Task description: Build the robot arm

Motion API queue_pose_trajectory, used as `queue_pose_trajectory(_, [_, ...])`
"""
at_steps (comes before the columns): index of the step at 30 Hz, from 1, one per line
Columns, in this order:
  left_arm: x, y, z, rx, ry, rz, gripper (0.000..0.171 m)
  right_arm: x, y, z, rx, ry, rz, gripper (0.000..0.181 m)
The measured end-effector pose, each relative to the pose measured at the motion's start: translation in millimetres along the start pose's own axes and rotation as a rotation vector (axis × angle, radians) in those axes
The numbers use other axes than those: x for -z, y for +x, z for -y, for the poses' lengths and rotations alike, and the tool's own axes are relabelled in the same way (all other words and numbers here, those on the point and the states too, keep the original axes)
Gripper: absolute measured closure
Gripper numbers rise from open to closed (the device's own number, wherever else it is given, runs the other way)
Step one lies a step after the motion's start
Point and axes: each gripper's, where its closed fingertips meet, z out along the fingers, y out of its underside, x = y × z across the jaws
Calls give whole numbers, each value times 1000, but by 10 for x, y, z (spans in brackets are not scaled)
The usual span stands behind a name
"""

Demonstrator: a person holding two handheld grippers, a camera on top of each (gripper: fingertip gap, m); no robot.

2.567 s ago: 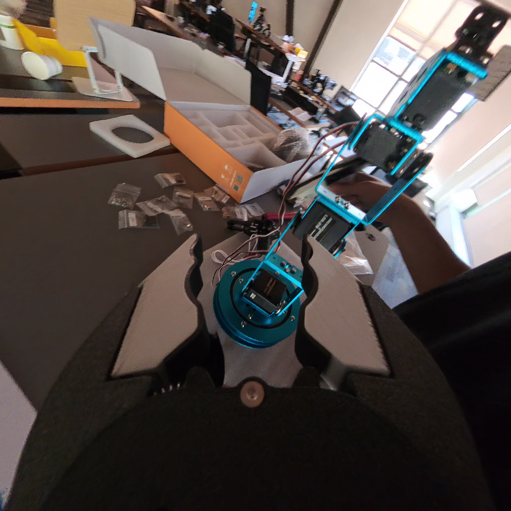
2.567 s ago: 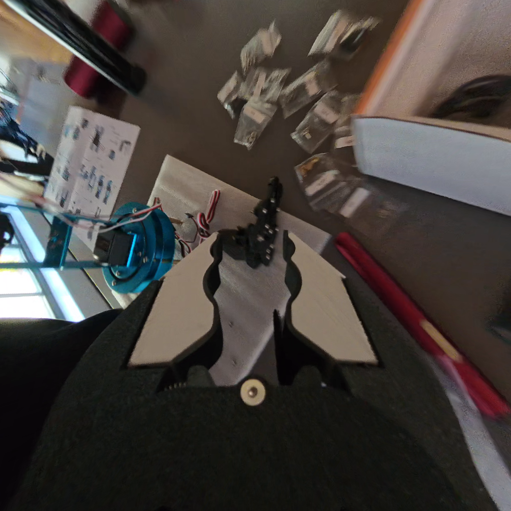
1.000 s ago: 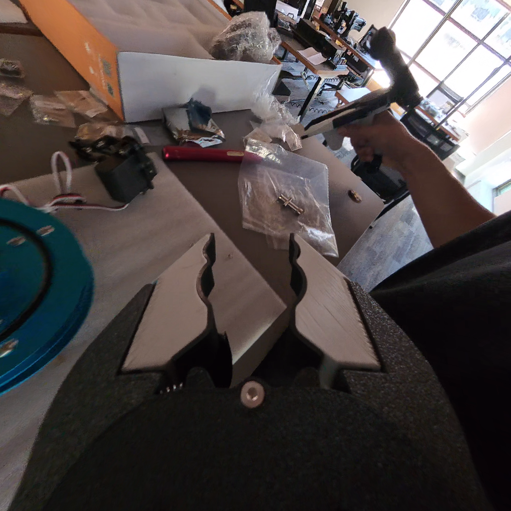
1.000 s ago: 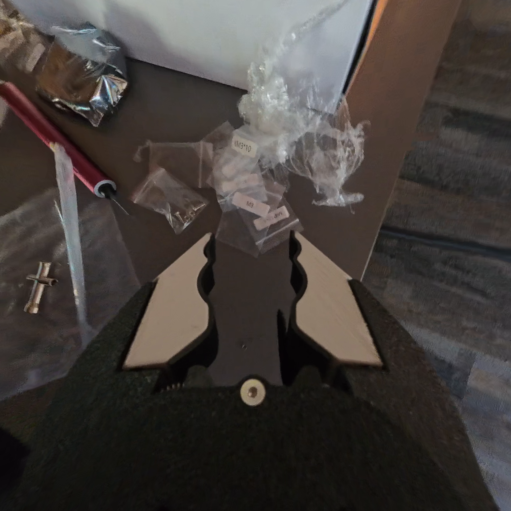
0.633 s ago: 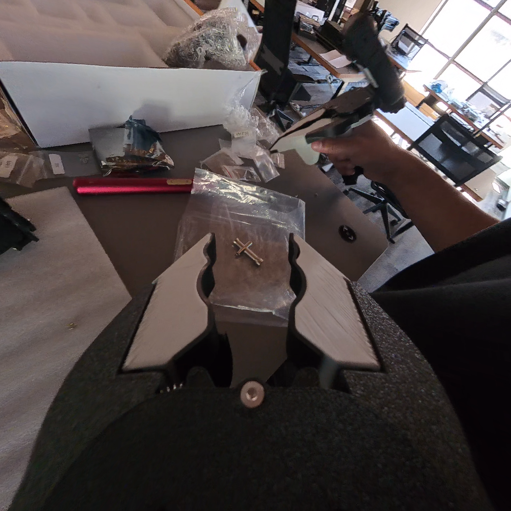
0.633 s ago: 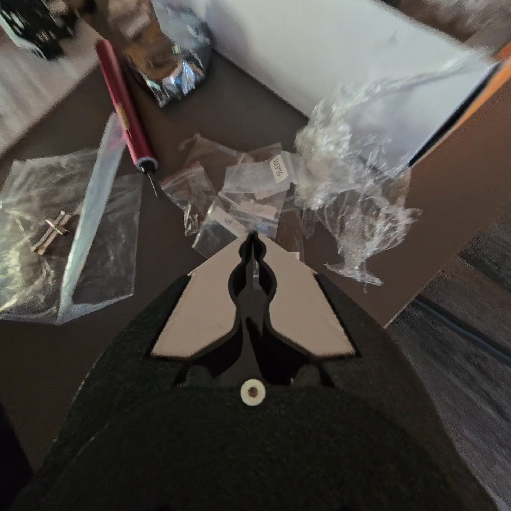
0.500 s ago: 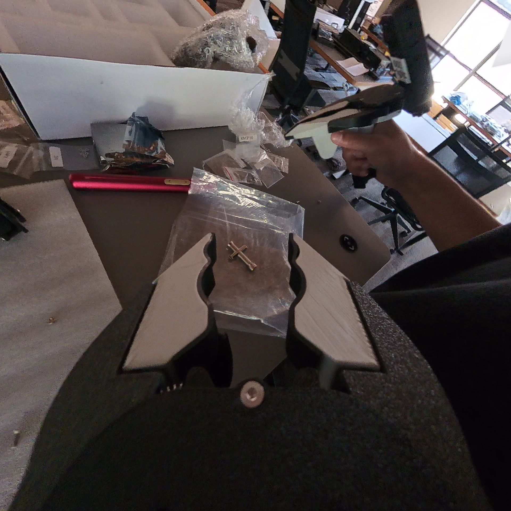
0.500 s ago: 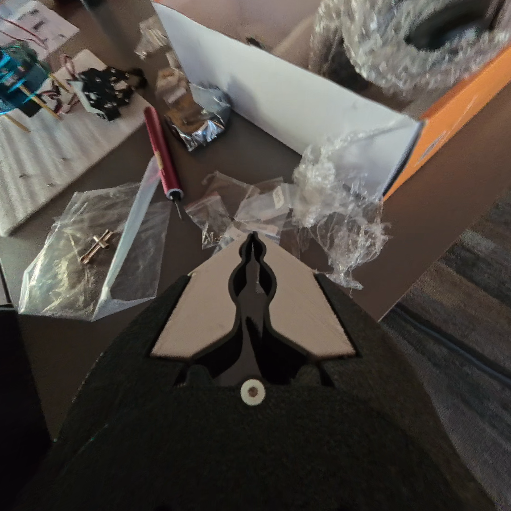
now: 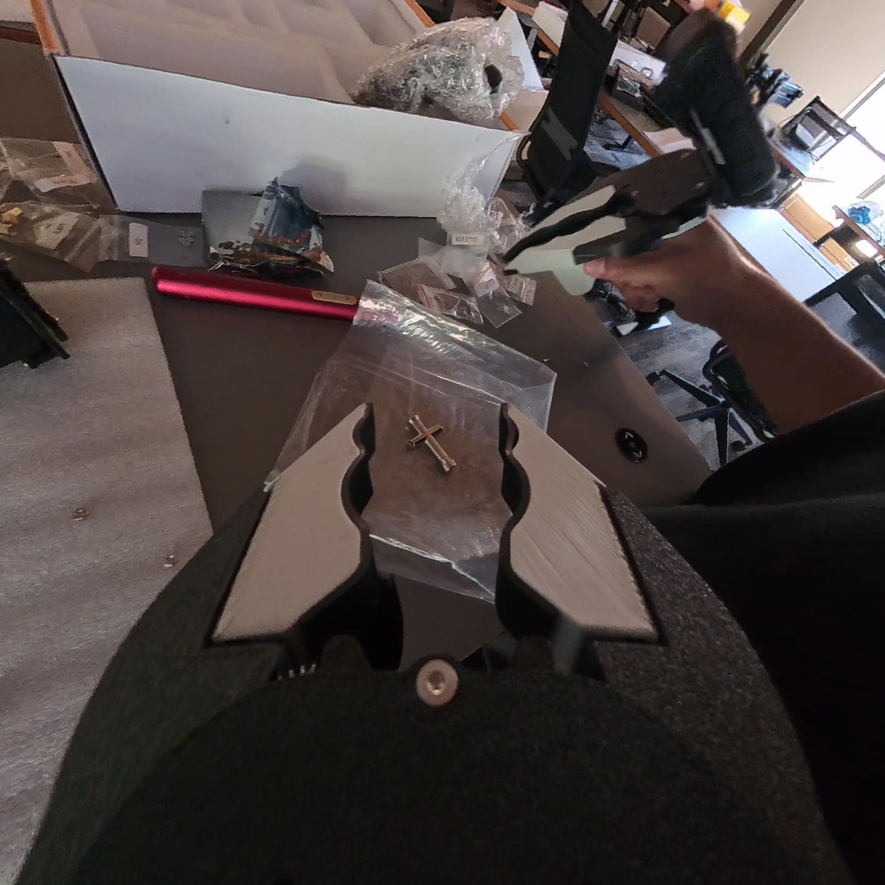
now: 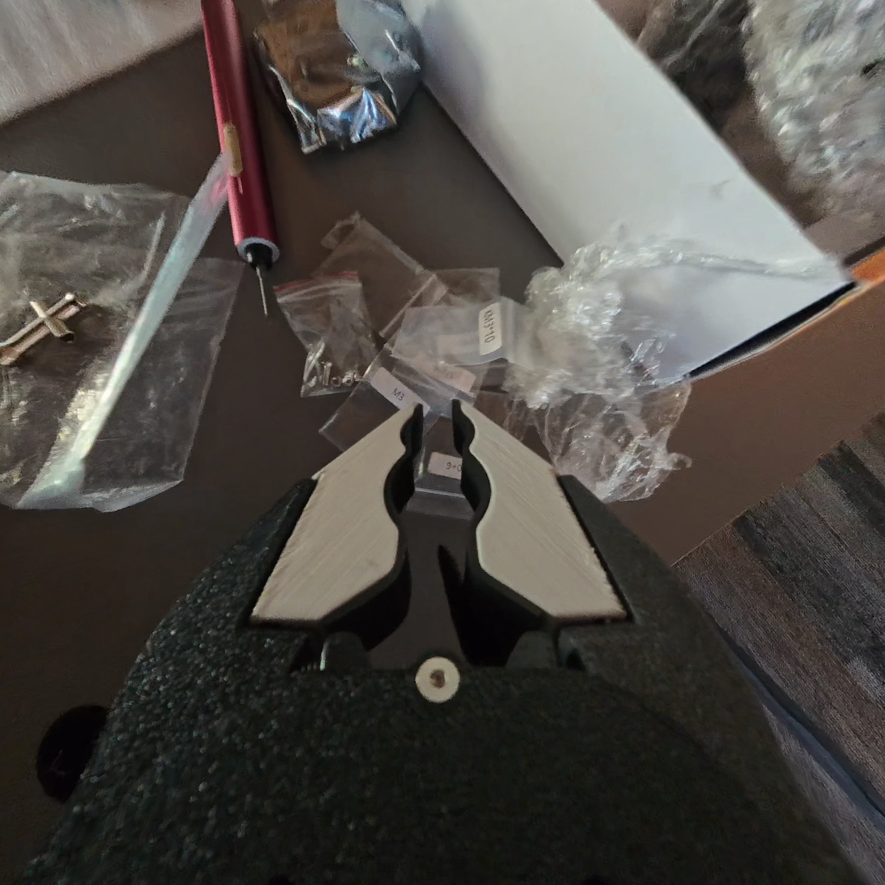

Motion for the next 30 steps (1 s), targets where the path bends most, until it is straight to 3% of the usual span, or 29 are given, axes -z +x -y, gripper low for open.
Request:
queue_pose_trajectory(5, [-5,-88,-145,25,-54,10,120,105,-227,153,37,37,108,162])
queue_pose_trajectory(9, [-58,-197,-585,-24,-261,53,120,230,-904,223,-19,46,469,152])
queue_pose_trajectory(11, [-83,-147,-754,-38,-324,31,120,246,-1235,151,-35,-17,615,142])
queue_pose_trajectory(13, [-114,-66,-857,-43,-351,8,122,176,-1389,51,-6,-62,631,143])
queue_pose_trajectory(16, [-138,7,-987,-60,-386,6,129,138,-1476,-27,-5,-86,647,171])
queue_pose_trajectory(18, [-125,9,-1026,-74,-391,25,134,158,-1470,-14,-33,-63,661,180])
queue_pose_trajectory(25, [-114,77,-1070,0,-362,-8,141,333,-1481,22,-124,59,720,181])
queue_pose_trajectory(30, [-213,123,-1083,-39,-361,10,142,557,-1981,195,150,150,722,181])
